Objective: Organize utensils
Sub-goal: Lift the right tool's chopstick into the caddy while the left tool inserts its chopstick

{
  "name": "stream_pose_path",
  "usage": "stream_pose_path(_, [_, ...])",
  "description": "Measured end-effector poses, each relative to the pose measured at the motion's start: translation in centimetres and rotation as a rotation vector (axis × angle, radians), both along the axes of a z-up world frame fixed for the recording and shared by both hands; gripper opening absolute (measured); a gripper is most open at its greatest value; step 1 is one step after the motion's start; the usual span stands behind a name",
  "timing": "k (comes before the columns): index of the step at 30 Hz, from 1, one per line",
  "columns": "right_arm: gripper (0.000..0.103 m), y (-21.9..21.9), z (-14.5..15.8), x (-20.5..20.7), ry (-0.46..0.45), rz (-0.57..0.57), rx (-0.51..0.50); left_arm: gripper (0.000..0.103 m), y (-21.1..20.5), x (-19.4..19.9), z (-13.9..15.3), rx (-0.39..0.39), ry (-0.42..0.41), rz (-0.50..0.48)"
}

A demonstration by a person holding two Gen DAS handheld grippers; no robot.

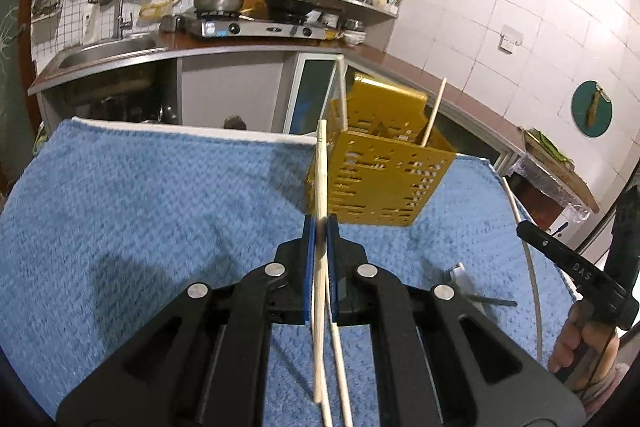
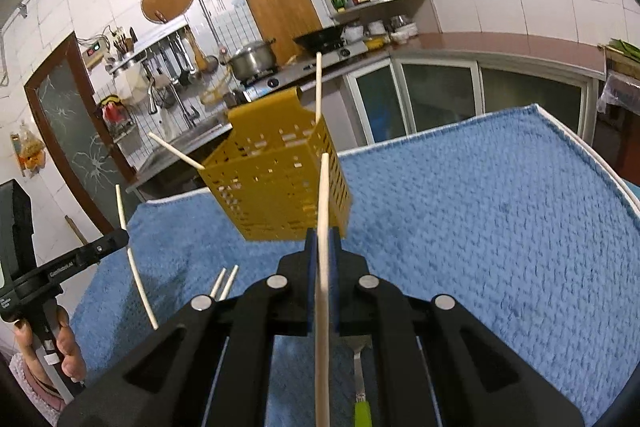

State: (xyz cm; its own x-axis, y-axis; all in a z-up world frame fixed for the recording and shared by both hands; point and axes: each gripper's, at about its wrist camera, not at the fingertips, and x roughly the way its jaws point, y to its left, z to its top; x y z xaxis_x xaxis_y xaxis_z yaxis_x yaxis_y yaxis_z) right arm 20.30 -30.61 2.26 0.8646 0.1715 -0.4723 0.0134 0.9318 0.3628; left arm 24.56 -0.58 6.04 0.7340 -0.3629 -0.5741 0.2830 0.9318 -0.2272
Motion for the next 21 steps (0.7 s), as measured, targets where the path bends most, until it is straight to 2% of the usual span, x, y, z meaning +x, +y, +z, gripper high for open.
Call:
stream_pose_path(14, [0.006, -0.6, 3.5, 0.8, -0.221, -0.011, 0.063, 0.004, -1.6, 0.2, 6.8, -0.008, -0.146, -0.025])
stream_pose_path(21, [0.006, -0.5, 4.6, 2.8, -0.236, 0.006, 0.062, 0.004, -2.7, 1.3, 9.3, 0.004, -0.178, -0.031])
